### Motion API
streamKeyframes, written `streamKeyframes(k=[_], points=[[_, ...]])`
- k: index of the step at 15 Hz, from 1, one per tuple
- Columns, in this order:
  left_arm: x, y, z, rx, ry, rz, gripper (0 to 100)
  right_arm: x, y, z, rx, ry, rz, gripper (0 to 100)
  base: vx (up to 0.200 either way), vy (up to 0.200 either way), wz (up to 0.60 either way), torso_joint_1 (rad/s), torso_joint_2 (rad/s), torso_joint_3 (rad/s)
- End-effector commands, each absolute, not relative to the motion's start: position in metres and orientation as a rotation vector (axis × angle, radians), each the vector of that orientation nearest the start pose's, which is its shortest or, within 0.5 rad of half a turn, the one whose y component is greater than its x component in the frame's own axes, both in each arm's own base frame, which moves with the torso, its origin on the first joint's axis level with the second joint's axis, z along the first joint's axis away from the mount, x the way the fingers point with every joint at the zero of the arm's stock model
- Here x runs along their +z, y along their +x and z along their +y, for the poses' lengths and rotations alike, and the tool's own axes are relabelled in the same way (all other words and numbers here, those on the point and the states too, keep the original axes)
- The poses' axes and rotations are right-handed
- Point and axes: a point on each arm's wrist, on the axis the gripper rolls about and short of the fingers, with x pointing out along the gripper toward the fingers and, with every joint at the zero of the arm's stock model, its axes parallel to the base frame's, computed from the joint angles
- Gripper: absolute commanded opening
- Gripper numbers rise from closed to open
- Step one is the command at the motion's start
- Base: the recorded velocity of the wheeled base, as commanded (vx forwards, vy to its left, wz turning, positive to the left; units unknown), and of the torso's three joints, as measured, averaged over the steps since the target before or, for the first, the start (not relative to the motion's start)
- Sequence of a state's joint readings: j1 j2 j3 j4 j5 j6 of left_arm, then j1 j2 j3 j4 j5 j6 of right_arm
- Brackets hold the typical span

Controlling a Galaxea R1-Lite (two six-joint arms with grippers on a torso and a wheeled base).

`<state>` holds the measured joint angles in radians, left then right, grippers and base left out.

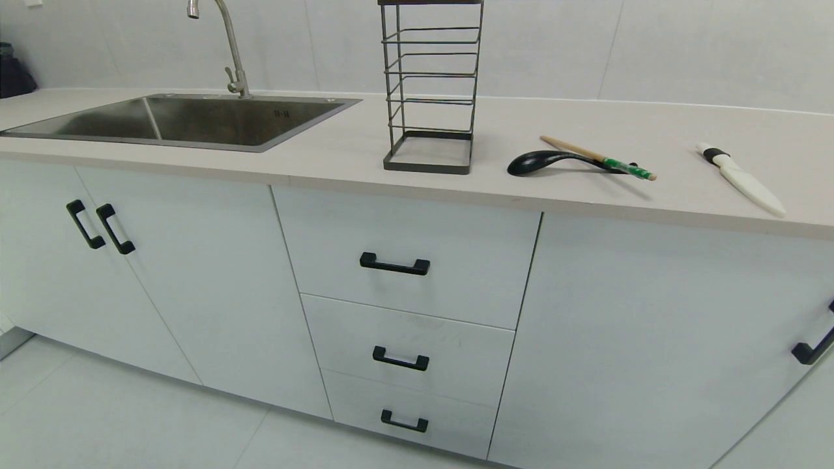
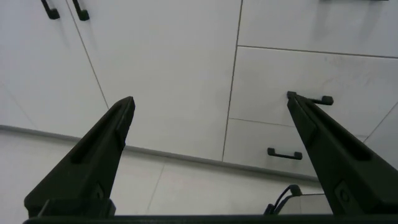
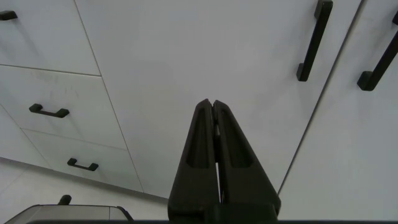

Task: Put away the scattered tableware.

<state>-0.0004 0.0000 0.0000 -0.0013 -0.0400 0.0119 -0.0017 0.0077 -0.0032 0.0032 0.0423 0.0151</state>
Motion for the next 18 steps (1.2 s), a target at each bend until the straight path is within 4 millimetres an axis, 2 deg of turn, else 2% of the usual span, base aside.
streamKeyframes(k=[1, 3, 4, 5, 6, 8, 10, 14, 18], points=[[0.076, -0.023, -0.001, -0.041, 0.011, -0.002, 100, 0.076, -0.022, 0.001, 0.041, 0.016, 0.01, 0, 0.0, 0.0, 0.0, 0.0, 0.0, 0.0], [0.077, -0.023, -0.002, -0.077, 0.025, -0.013, 100, 0.076, -0.022, 0.001, 0.041, 0.016, 0.01, 0, 0.0, 0.0, 0.0, 0.0, 0.0, 0.0], [0.098, -0.027, -0.002, -0.073, 0.071, -0.163, 100, 0.076, -0.022, 0.001, 0.041, 0.016, 0.01, 0, 0.0, 0.0, 0.0, 0.0, 0.0, 0.0], [0.129, -0.037, -0.002, -0.051, 0.148, -0.326, 100, 0.076, -0.022, 0.001, 0.04, 0.016, 0.01, 0, 0.0, 0.0, 0.0, 0.0, 0.0, 0.0], [0.138, -0.038, -0.002, -0.049, 0.2, -0.316, 100, 0.076, -0.022, 0.001, 0.04, 0.016, 0.01, 0, 0.0, 0.0, 0.0, 0.0, 0.0, 0.0], [0.134, -0.036, -0.004, -0.178, 0.2, -0.262, 100, 0.076, -0.022, 0.001, 0.04, 0.016, 0.01, 0, 0.0, 0.0, 0.0, 0.0, 0.0, 0.0], [0.135, -0.035, -0.005, -0.203, 0.148, -0.249, 100, 0.076, -0.022, 0.001, 0.04, 0.016, 0.01, 0, 0.0, 0.0, 0.0, 0.0, 0.0, 0.0], [0.139, -0.029, -0.007, -0.328, 0.151, -0.201, 100, 0.076, -0.022, 0.001, 0.04, 0.016, 0.011, 0, 0.0, 0.0, 0.0, 0.0, 0.0, 0.0], [0.158, -0.008, -0.009, -0.406, 0.162, -0.093, 100, 0.076, -0.022, 0.001, 0.04, 0.016, 0.01, 0, 0.0, 0.0, 0.0, 0.0, 0.0, 0.0]])
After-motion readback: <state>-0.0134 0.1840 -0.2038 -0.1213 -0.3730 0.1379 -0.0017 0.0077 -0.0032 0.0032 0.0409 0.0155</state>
